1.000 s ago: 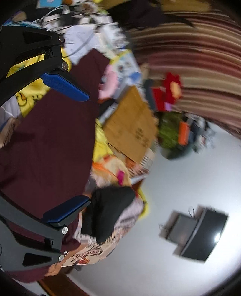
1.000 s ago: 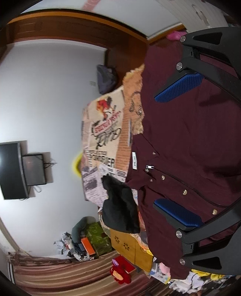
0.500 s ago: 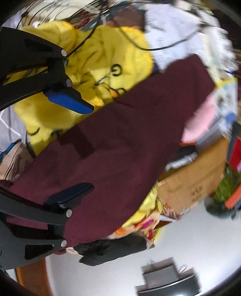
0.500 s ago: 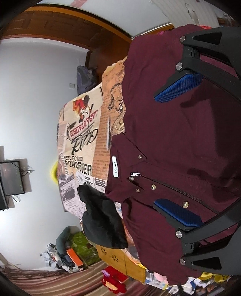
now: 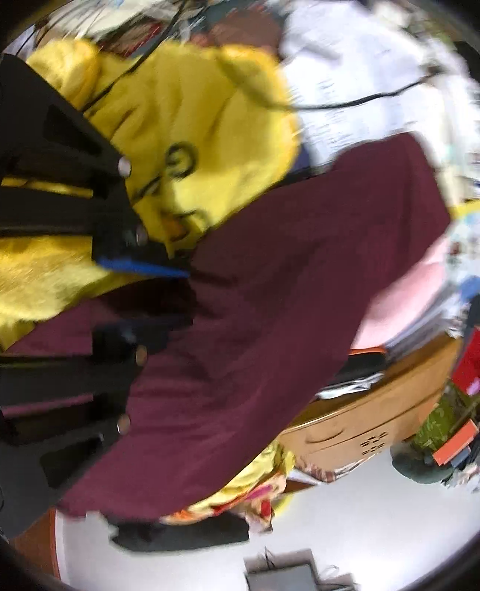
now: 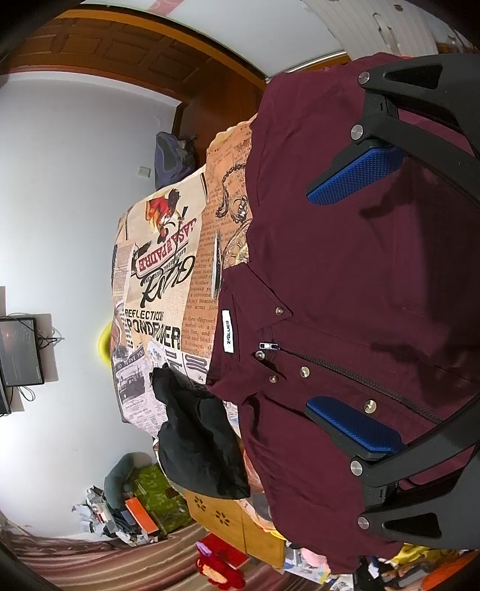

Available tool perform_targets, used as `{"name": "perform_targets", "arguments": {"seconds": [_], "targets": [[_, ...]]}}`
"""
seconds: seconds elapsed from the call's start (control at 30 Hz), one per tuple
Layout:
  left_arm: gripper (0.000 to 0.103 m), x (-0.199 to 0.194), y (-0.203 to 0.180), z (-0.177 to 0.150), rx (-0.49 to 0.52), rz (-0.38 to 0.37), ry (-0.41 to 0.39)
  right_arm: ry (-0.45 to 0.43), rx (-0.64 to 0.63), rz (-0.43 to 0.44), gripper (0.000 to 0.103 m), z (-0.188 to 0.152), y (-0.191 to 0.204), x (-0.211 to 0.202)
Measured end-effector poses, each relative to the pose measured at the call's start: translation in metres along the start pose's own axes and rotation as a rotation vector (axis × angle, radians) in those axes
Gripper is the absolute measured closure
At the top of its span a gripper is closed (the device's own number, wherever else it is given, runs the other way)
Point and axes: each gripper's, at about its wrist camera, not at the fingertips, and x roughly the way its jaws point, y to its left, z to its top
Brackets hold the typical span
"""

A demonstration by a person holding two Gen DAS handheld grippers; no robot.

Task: Fold large clothes

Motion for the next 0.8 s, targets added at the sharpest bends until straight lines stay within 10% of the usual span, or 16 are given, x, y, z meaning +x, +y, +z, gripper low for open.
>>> {"name": "perform_targets", "arguments": {"seconds": [0.2, 0.4, 0.57, 0.7, 0.8], "targets": [[0.103, -0.059, -0.048, -0.003, 0.204, 0.060, -0.239, 0.005, -0.016, -0.016, 0.000, -0.003, 0.002, -0.001], [0.103, -0.128, -0.124, -0.013, 0.449, -0.036, -0.424, -0.011, -0.020, -0.012, 0.000, -0.003, 0.000, -0.006], [0.094, -0.135, -0.129, -0.013, 0.474, -0.125, -0.312, -0.029, -0.025, -0.007, 0.000, -0.007, -0.001, -0.012], [0.044, -0.123, -0.099, -0.011, 0.394, -0.110, -0.235, -0.030, -0.031, -0.004, 0.000, -0.008, -0.002, -0.011], [0.042, -0.103, -0.064, -0.010, 0.267, -0.089, -0.150, -0.020, -0.027, 0.003, 0.000, -0.008, 0.000, -0.008]]}}
